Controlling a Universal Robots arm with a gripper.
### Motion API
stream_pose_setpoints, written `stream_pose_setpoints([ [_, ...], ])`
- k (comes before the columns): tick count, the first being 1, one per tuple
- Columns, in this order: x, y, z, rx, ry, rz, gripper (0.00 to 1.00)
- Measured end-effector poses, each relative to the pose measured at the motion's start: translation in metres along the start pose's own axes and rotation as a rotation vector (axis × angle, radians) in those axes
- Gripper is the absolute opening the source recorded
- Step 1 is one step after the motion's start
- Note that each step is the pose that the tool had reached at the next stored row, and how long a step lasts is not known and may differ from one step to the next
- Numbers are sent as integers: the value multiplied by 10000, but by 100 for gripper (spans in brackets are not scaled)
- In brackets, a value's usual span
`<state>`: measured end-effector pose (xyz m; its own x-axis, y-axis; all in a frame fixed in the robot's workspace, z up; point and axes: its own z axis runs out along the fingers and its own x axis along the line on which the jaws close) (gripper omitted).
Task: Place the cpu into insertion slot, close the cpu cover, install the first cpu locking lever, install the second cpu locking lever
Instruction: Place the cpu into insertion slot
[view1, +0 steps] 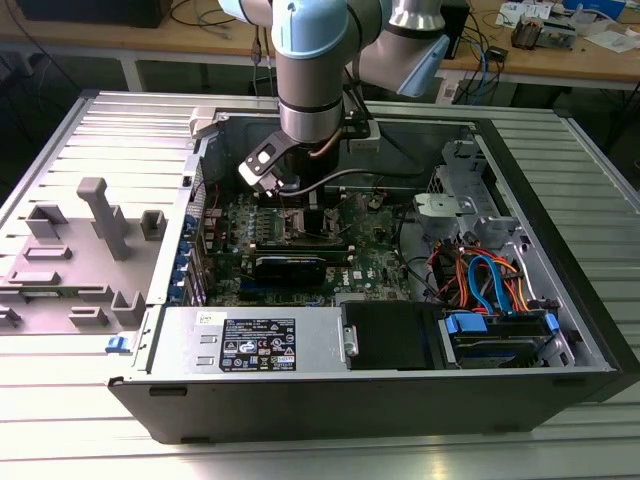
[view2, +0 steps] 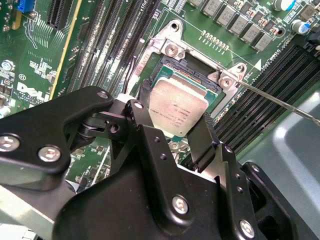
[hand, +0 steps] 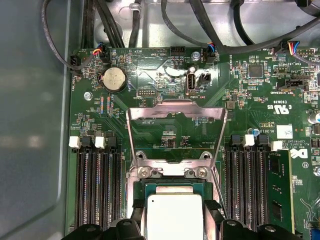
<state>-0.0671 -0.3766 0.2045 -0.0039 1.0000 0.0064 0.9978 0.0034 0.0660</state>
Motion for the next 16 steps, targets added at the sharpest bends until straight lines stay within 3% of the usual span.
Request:
stream_pose_setpoints([
  [4, 1, 0, 2, -1, -16, 0, 55],
  [8, 0, -8, 29, -10, -112, -7, 55],
  [9, 2, -10, 31, -10, -191, -12, 55],
  [12, 2, -16, 31, -10, -282, -19, 55],
  [16, 6, -16, 31, -9, -306, -11, 55],
])
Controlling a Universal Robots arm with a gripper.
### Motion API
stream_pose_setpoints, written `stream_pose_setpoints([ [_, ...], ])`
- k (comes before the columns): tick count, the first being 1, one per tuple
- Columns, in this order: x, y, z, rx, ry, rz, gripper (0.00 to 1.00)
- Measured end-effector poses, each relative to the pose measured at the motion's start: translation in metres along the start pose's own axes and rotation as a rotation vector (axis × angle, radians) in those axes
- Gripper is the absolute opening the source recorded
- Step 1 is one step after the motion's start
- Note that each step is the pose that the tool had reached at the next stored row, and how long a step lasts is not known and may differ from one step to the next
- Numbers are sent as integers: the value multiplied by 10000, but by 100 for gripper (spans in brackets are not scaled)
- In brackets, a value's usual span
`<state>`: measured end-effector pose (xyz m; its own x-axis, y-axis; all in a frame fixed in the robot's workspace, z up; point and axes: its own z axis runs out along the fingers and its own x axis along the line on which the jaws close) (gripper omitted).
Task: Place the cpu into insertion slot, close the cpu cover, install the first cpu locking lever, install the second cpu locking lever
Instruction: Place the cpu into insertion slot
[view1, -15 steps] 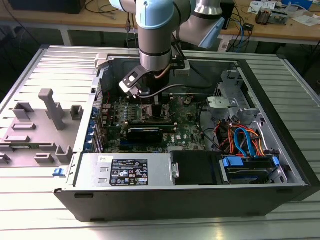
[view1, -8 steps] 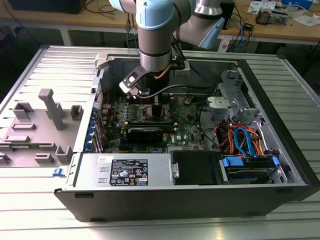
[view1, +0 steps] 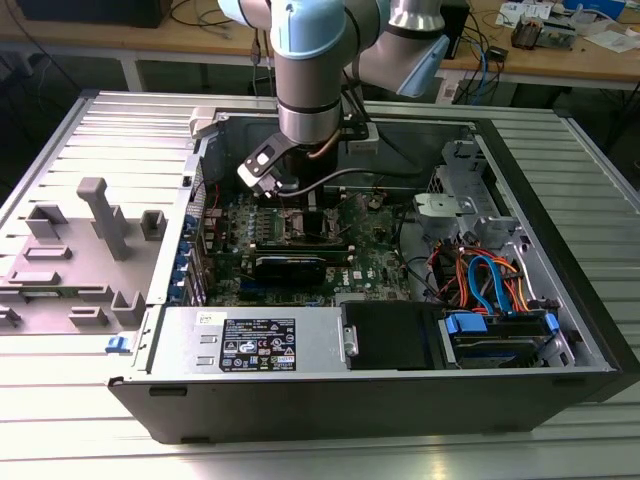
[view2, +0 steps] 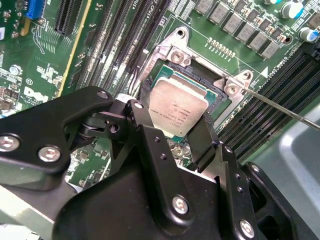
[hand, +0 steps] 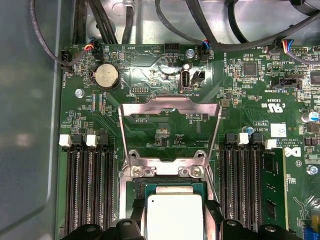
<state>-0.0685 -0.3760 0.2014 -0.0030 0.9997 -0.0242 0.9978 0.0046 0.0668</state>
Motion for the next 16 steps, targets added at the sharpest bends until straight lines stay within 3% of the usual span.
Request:
stream_pose_setpoints([
  [16, 15, -1, 24, 0, 12, 4, 55],
])
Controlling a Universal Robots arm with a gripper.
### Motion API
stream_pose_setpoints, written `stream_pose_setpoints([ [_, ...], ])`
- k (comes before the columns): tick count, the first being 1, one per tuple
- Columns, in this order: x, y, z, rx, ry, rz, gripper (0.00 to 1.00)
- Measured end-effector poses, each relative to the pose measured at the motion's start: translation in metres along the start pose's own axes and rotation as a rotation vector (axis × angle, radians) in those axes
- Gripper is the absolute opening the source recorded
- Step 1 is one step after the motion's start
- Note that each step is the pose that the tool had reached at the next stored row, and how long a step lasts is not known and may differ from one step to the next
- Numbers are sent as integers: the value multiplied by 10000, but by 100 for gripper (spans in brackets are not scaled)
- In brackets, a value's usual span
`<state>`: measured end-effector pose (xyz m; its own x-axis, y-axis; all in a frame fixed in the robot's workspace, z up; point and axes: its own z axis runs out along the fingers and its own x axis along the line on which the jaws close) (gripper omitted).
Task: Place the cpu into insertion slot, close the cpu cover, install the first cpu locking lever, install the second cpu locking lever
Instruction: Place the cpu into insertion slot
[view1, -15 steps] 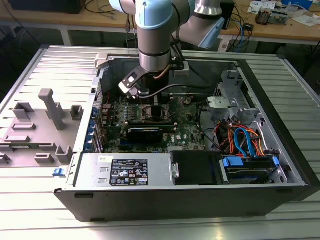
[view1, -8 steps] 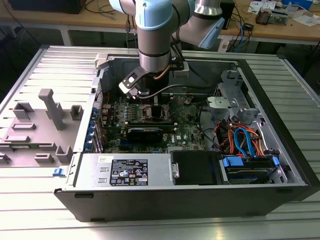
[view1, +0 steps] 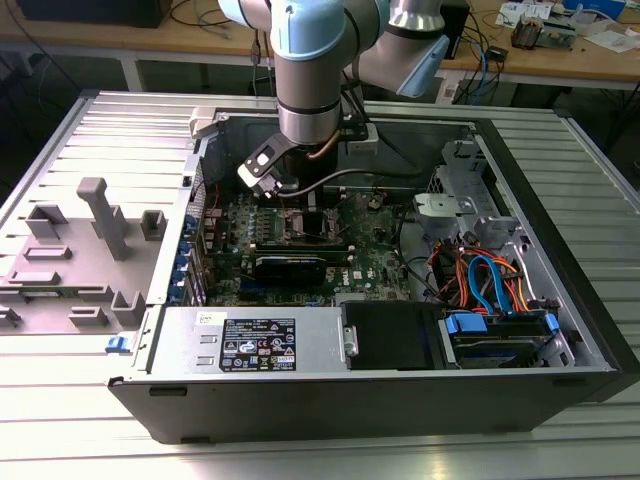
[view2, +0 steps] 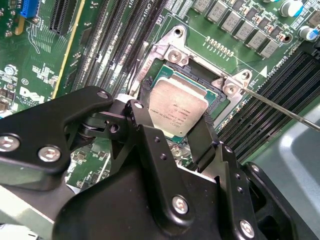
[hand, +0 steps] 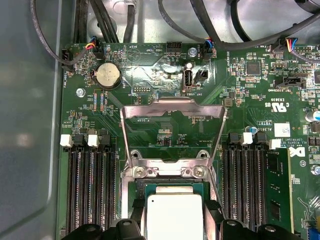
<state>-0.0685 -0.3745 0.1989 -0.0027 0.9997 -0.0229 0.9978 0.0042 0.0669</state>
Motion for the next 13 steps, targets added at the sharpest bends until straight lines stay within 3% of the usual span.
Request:
stream_pose_setpoints([
  [13, 0, 1, -15, 0, 0, 0, 55],
])
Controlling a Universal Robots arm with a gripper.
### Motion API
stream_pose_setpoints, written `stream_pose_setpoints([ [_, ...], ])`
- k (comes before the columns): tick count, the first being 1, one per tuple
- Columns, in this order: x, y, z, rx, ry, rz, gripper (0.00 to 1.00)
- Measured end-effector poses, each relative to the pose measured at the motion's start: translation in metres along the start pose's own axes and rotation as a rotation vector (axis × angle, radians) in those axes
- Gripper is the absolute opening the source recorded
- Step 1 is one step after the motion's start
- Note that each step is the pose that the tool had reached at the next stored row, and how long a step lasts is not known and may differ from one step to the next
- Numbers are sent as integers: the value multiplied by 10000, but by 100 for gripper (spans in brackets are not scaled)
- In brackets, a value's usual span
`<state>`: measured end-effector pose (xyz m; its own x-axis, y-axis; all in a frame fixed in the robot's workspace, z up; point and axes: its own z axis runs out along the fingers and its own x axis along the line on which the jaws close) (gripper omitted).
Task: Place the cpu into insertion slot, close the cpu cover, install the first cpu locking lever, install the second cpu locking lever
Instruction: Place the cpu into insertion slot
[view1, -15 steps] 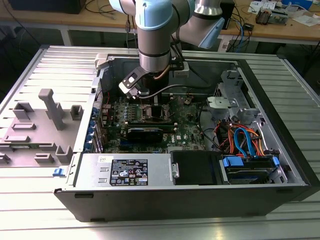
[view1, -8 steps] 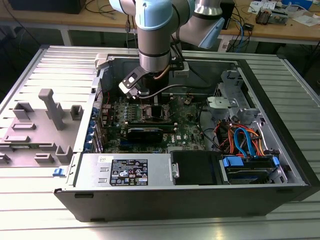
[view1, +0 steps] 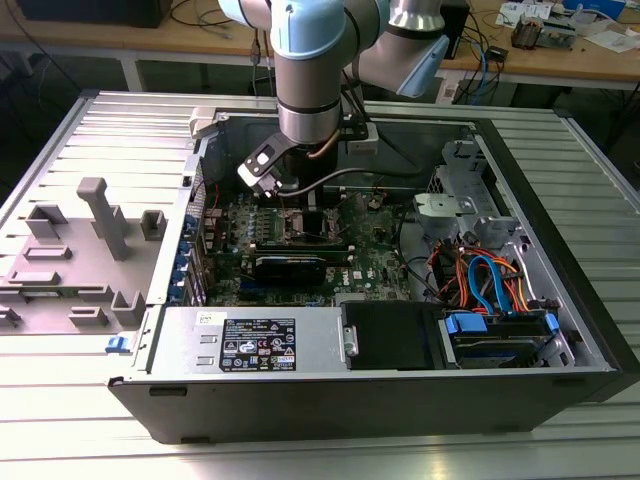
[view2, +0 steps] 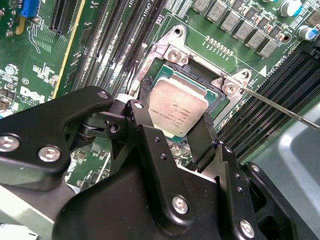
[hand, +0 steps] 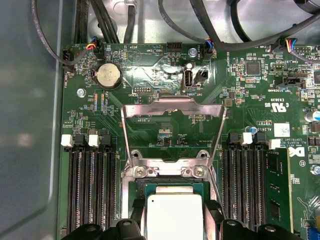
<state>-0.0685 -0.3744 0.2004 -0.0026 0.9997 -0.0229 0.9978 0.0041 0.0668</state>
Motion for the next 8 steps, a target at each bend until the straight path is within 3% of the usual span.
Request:
stream_pose_setpoints([
  [8, 26, 3, 5, -1, 2, -2, 55],
])
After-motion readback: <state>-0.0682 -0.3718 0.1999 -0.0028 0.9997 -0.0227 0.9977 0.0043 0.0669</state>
